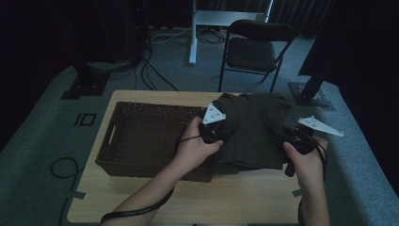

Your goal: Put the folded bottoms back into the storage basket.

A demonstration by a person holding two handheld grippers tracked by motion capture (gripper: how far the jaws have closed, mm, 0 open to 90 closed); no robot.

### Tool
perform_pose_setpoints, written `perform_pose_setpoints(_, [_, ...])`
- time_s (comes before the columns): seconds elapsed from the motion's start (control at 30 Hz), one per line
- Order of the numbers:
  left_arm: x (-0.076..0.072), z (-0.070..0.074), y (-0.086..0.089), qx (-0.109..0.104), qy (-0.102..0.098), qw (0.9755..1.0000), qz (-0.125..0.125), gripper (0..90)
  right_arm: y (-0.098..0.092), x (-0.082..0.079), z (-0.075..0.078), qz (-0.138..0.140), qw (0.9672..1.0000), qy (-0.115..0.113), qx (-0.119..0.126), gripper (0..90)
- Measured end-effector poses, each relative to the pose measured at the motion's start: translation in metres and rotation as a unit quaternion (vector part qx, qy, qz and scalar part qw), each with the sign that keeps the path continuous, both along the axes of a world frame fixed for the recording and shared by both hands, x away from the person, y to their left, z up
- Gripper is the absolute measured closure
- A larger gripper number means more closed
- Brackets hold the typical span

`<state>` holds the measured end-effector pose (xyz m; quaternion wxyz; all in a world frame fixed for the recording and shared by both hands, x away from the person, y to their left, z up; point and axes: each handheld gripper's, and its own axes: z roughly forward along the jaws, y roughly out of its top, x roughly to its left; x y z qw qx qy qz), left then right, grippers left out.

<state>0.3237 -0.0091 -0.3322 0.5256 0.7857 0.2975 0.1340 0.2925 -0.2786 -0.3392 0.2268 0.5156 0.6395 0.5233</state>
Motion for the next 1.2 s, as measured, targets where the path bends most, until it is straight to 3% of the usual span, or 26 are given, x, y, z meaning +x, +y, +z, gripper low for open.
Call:
perform_pose_setpoints(0.17, [0.007,0.017,0.026,-0.001,-0.01,0.9999,0.012,77.0,0.021,0.009,0.016,0.011,0.9999,-0.011,-0.002,63.6])
perform_pose_setpoints(0.43, [0.014,0.027,0.055,0.004,-0.015,0.9996,0.022,76.9,0.046,0.021,0.026,0.026,0.9995,-0.015,0.008,63.6])
perform_pose_setpoints(0.63, [0.023,0.025,0.081,0.003,-0.017,0.9993,0.033,76.9,0.075,0.034,0.028,0.041,0.9989,-0.02,0.007,63.5])
perform_pose_setpoints(0.9, [0.029,0.023,0.109,0.006,-0.019,0.9989,0.043,76.8,0.101,0.047,0.024,0.054,0.9981,-0.018,0.024,63.5])
perform_pose_setpoints(1.2, [0.033,0.018,0.139,0.012,-0.016,0.9977,0.065,76.9,0.132,0.058,0.018,0.062,0.9977,-0.017,0.021,63.5])
